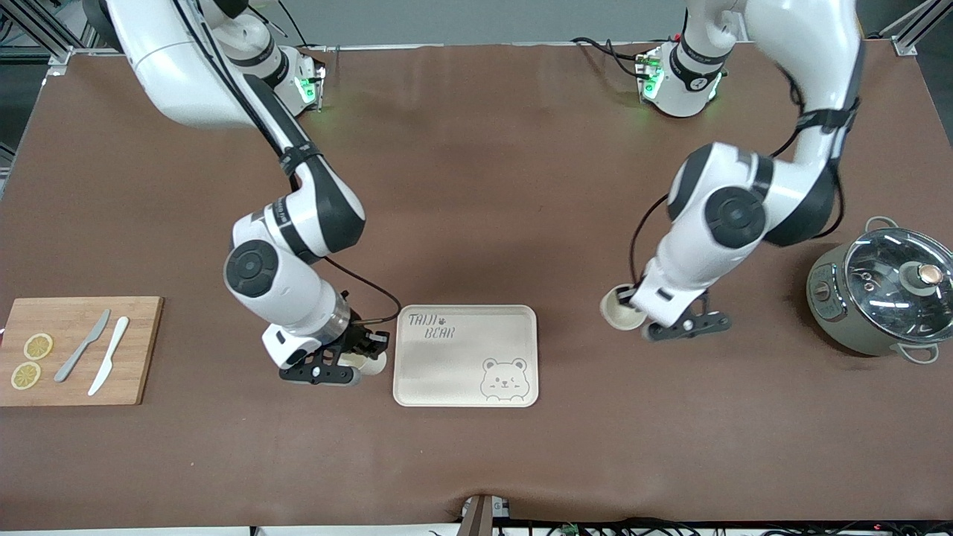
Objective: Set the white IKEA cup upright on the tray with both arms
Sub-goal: 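Carry both white cups with both grippers over the bear tray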
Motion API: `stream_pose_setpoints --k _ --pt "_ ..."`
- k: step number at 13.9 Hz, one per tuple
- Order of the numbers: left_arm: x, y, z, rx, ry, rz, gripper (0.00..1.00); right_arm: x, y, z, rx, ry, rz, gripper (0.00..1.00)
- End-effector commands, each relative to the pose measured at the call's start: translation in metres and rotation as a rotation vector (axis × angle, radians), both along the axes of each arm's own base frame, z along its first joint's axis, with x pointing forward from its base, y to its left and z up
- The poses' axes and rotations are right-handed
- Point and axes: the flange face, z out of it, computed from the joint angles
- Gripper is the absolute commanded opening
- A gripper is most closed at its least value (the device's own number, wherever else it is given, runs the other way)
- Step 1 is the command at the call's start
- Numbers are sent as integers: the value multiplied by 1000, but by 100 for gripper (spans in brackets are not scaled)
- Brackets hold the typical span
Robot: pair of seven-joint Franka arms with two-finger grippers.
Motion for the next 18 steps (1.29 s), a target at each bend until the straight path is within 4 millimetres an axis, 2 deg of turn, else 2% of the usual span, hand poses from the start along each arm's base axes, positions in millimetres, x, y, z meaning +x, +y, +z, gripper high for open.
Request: stream_pose_setpoints --k 1,4,7,9,10,11,13,14,15,16,17,18 --pt "35 -35 -18 -1 -24 81 0 0 25 -22 -18 13 -59 0" --pt "40 -74 -28 -72 -134 113 0 -6 50 -51 -28 32 -63 0" --pt "45 -124 -52 -160 -231 139 0 -14 73 -73 -54 36 -57 0" --pt "44 -152 -86 -155 -268 139 0 -18 80 -75 -55 39 -51 0" --pt "38 -167 -97 -143 -309 127 0 -19 82 -75 -53 41 -61 0" --pt "34 -176 -97 -128 -352 118 0 -20 86 -76 -51 41 -67 0" --pt "30 -180 -99 -121 -355 118 0 -24 90 -76 -52 44 -62 0" --pt "29 -181 -106 -115 -349 117 0 -23 89 -76 -52 43 -64 4" --pt "27 -184 -108 -116 -347 113 0 -23 89 -81 -52 48 -68 15" --pt "25 -184 -112 -110 -341 109 0 -23 89 -82 -51 49 -77 31" --pt "23 -185 -118 -99 -330 103 0 -23 89 -82 -47 48 -91 41" --pt "15 -192 -125 -88 -319 87 0 -22 89 -83 -41 43 -102 55"
